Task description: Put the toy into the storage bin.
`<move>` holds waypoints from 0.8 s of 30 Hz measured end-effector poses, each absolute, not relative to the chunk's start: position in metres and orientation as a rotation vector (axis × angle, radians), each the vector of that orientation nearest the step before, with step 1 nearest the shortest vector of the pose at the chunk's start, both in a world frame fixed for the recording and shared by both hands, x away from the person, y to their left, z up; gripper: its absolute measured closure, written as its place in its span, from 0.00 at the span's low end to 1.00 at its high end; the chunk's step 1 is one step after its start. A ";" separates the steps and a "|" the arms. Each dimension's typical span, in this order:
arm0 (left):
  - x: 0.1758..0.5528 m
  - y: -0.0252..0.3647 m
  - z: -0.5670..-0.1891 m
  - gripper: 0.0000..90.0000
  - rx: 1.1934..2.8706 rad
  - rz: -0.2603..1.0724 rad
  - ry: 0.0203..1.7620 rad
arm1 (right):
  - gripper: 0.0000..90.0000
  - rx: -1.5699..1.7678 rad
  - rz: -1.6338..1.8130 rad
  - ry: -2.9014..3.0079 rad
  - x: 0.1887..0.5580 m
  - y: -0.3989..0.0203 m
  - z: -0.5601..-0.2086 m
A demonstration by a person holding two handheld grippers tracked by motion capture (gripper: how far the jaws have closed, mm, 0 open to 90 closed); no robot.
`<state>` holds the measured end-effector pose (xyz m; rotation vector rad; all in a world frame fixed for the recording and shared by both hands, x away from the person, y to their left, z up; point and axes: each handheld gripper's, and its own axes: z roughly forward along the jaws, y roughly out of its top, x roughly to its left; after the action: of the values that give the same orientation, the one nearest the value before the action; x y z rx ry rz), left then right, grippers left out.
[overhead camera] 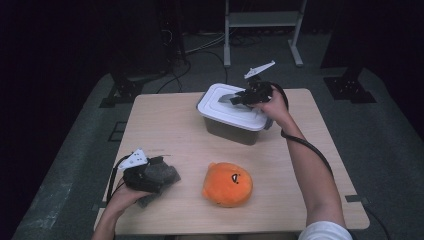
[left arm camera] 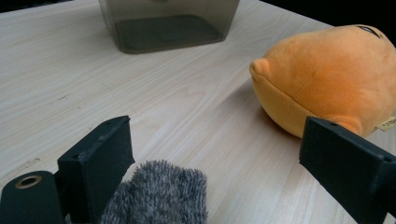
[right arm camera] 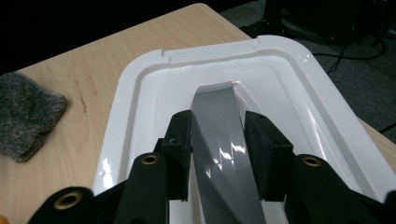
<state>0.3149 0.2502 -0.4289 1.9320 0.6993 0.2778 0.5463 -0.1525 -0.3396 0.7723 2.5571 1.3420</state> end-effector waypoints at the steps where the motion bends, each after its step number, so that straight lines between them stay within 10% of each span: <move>1: 0.315 0.250 -0.429 0.10 1.933 0.279 0.699 | 0.70 0.770 1.341 2.561 0.545 -0.152 -0.339; 24: 0.313 0.247 -0.427 0.10 1.930 0.280 0.688 | 0.74 0.681 1.366 2.662 0.523 -0.148 -0.337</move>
<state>0.3135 0.2470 -0.4269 1.9302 0.6880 0.2800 0.5231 -0.1478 -0.3375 0.6809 2.6616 1.3663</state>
